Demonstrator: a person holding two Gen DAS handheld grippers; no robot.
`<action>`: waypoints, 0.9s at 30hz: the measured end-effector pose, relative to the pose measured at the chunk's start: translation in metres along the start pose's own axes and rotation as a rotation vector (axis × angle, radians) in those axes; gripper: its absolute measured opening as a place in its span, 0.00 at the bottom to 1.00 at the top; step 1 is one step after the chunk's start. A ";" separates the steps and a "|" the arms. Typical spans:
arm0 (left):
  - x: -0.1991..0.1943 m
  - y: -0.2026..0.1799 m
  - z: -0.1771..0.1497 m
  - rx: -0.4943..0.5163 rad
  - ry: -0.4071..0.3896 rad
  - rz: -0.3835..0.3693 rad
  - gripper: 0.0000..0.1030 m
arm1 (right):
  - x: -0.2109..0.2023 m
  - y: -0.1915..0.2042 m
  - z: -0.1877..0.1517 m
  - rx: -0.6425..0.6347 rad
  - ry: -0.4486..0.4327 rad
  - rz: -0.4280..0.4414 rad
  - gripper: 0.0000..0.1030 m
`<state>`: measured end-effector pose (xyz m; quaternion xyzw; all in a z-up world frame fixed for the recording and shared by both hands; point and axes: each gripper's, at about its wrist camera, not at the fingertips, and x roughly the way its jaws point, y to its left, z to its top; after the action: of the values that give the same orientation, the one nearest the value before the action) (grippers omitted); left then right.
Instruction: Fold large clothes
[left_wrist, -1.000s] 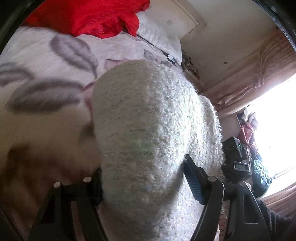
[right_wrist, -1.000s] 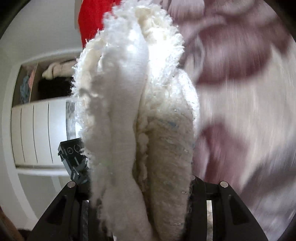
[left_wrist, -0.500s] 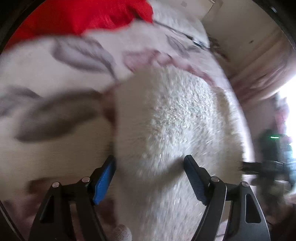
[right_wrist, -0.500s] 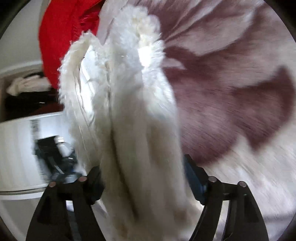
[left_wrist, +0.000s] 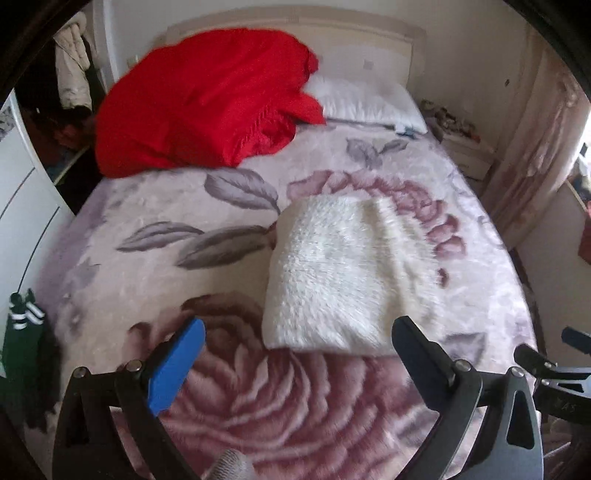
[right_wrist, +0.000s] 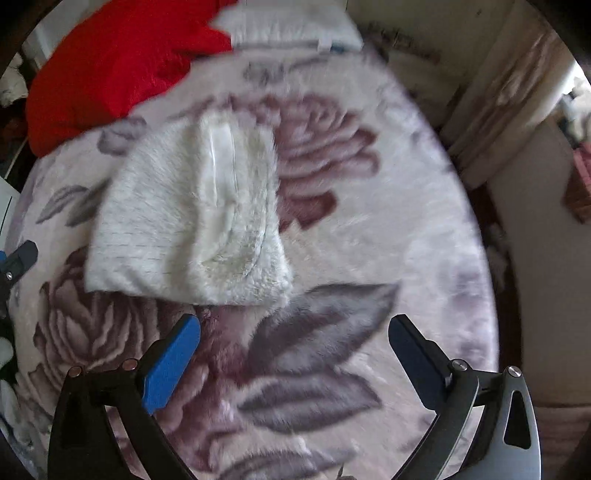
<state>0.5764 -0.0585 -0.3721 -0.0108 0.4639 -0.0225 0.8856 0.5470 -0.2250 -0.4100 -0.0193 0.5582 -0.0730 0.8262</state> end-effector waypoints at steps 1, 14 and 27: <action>-0.022 -0.003 -0.002 0.003 -0.011 0.008 1.00 | -0.021 -0.006 0.003 0.000 -0.024 -0.002 1.00; -0.263 -0.025 -0.039 -0.003 -0.128 0.004 1.00 | -0.323 -0.047 -0.062 0.000 -0.239 -0.020 1.00; -0.416 -0.035 -0.077 -0.027 -0.249 0.040 1.00 | -0.513 -0.082 -0.142 0.002 -0.392 0.024 1.00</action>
<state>0.2756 -0.0728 -0.0732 -0.0164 0.3508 0.0029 0.9363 0.2197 -0.2263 0.0175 -0.0256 0.3867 -0.0587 0.9200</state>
